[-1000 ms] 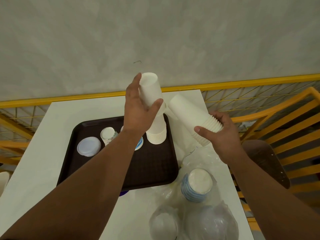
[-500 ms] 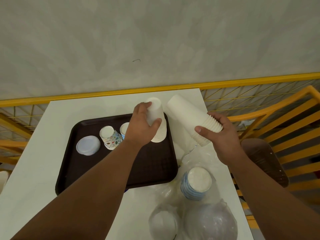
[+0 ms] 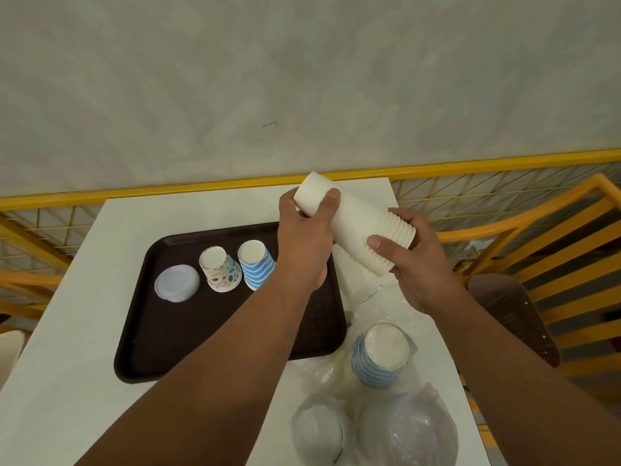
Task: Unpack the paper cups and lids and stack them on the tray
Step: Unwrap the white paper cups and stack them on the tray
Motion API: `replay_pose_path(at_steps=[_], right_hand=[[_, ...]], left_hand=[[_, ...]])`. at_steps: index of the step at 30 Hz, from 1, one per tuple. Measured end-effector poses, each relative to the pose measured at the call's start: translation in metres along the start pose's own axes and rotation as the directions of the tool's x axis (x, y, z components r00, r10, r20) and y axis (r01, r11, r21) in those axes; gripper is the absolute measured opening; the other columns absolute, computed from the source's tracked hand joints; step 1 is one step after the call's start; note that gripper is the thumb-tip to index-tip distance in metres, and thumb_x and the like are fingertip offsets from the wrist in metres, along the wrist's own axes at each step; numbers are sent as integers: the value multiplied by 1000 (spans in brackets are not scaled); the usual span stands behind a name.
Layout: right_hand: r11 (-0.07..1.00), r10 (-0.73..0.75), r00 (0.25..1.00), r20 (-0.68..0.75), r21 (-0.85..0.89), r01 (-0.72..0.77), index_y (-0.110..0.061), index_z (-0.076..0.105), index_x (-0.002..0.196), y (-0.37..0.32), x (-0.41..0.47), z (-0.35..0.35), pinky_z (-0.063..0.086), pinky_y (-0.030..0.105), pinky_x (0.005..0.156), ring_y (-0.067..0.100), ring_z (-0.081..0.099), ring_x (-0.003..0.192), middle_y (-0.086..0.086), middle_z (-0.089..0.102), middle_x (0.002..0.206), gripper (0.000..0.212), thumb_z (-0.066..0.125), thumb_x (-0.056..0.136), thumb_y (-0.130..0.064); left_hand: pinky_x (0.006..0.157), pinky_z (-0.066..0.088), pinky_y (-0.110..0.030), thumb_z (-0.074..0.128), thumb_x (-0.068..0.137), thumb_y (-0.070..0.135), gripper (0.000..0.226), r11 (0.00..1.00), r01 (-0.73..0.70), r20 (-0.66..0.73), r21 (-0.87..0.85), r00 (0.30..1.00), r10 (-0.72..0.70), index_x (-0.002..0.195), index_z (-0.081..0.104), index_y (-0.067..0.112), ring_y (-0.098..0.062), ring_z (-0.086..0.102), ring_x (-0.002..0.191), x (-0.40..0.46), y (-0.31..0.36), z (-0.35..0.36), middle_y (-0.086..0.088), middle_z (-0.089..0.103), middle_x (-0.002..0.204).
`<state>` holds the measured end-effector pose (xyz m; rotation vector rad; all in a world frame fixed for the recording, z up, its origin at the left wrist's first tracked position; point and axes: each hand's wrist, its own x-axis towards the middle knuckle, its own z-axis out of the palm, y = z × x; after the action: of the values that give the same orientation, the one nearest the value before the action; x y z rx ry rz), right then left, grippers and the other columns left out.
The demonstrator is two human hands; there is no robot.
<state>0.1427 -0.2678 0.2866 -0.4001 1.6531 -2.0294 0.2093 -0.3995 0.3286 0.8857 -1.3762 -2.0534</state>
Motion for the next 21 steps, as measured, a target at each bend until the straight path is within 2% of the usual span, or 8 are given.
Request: replay_pose_path(at_steps=[3,6,8,10,13,15,18,21], right_hand=[[984,-102,995,-5,-148,101,-34,55,110,2,0,-1,57,38,81,14,57,105,-7,56,111,67,87,51,-38],[995,-88,996,-22,-50,87,-31,56,109,0,3,-1,56,39,82,10,59,99,-7,57,107,67,87,50,-32],[998,-53,998,-39,22,54,-31,57,108,1,6,-3,55,39,80,12,60,98,-5,59,107,67,86,47,-33],[999,-33,998,-62,38,35,-31,56,107,2,8,-6,54,36,76,13,60,98,-4,59,108,67,86,46,-34],[999,-20,994,-104,49,25,-30,54,107,5,8,-9,53,34,72,16,60,100,-1,59,109,63,89,54,-23],[998,-13,991,-130,65,21,-29,53,106,7,7,-11,53,34,71,17,60,100,-1,59,108,61,89,57,-16],[997,1,989,-148,78,11,-28,53,107,9,6,-15,53,34,72,15,61,100,-2,60,109,55,80,60,-20],[996,9,989,-145,94,5,-27,53,107,12,3,-19,53,34,71,14,61,99,-1,60,110,57,83,61,-15]], left_hand=[[91,56,-47,68,91,28,37,998,-18,-69,59,997,22,119,45,23,-12,63,92,5,2,-2,5,60,102],[88,56,-49,73,82,39,44,985,-103,-86,141,990,116,114,46,27,-17,66,97,18,17,-6,2,63,104],[86,57,-40,74,79,41,51,952,-236,-110,193,959,260,119,46,26,-12,66,94,30,35,-12,4,63,104],[82,55,-28,71,84,37,54,856,-395,-107,332,886,451,127,43,22,-4,63,89,36,55,-18,6,62,104],[89,54,-40,67,82,40,55,675,-540,3,502,782,623,128,39,29,-17,62,104,45,64,-29,-2,59,119],[89,53,-45,68,80,39,56,610,-562,84,558,770,633,127,41,28,-22,60,107,47,54,-35,-2,57,122],[89,52,-46,71,81,33,56,555,-567,178,608,779,601,128,42,21,-23,58,107,49,29,-42,-2,54,123],[93,50,-43,73,82,29,57,554,-493,203,670,840,502,129,41,20,-23,54,111,54,6,-47,-3,51,129]])
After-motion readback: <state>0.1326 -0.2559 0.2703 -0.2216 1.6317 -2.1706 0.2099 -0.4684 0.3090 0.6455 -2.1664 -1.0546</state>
